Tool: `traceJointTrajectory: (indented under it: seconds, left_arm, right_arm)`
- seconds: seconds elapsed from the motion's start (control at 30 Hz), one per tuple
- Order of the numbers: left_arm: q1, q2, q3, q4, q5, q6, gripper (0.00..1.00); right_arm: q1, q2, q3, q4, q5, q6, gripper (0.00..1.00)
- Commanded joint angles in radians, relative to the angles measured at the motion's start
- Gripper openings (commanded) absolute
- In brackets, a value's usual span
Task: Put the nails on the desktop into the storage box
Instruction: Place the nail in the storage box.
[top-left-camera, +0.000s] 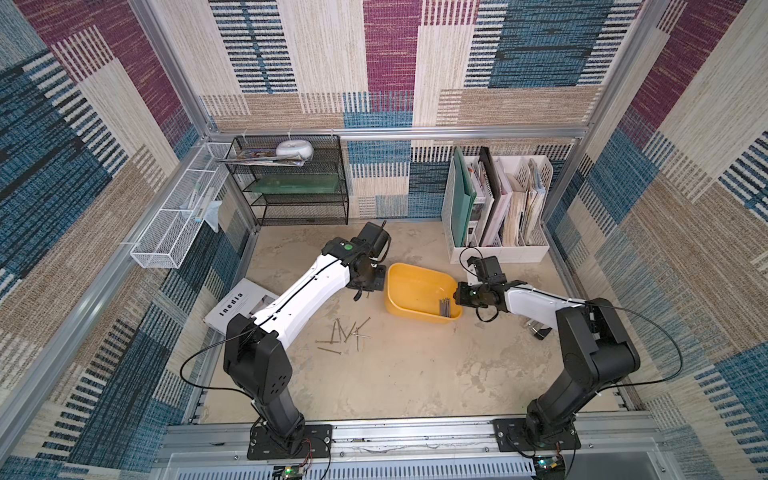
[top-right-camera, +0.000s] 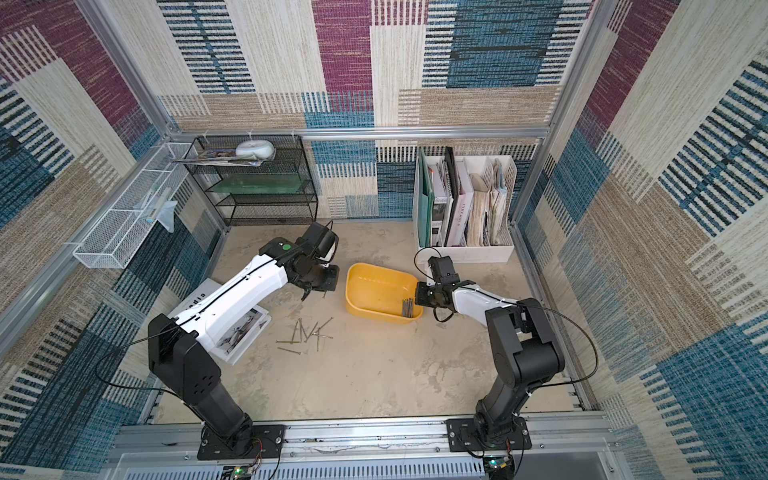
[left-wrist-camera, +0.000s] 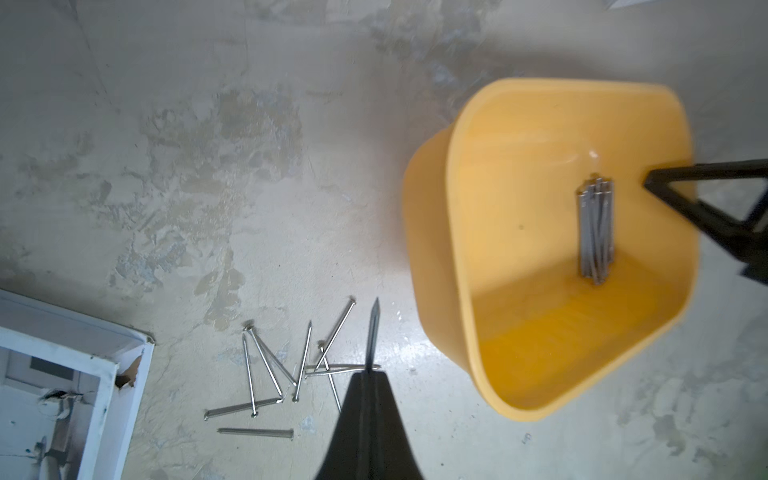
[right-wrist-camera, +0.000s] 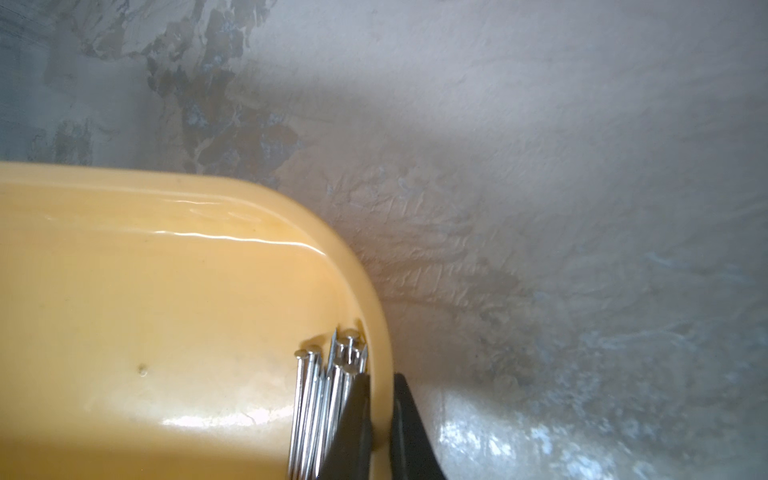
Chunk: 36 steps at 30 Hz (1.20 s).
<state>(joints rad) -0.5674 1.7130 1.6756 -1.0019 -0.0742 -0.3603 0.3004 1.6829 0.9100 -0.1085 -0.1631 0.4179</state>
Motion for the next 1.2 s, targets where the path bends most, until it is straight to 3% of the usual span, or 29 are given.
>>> traceJointTrajectory:
  seconds: [0.0,0.27,0.7,0.77,0.83,0.87,1.0,1.17]
  left_arm:
    - [-0.032,0.013,0.101,-0.051,0.071,-0.039,0.0]
    - [-0.121,0.22,0.333,-0.07,0.169,-0.13,0.0]
    - [-0.123,0.436,0.332,-0.039,0.152,-0.197,0.0]
    - [-0.124,0.434,0.319,-0.035,0.155,-0.206,0.06]
    - [-0.124,0.413,0.299,-0.028,0.146,-0.216,0.28]
    - [-0.124,0.398,0.291,-0.018,0.143,-0.221,0.31]
    - [-0.123,0.274,0.251,0.012,0.105,-0.22,0.38]
    - [-0.097,0.054,0.101,0.031,0.035,-0.089,0.4]
  right_arm:
    - [0.002,0.009,-0.008,-0.111,0.048,-0.014,0.0]
    - [0.003,0.016,-0.011,-0.099,0.043,-0.003,0.0]
    - [0.006,0.018,-0.02,-0.097,0.044,-0.007,0.0]
    - [0.007,0.018,-0.017,-0.098,0.046,-0.01,0.0]
    - [0.007,0.021,-0.015,-0.1,0.047,-0.011,0.0]
    - [0.007,0.021,-0.013,-0.099,0.045,-0.01,0.0]
    - [0.007,0.026,-0.012,-0.101,0.049,-0.01,0.0]
    - [0.003,0.02,-0.009,-0.118,0.064,-0.019,0.0]
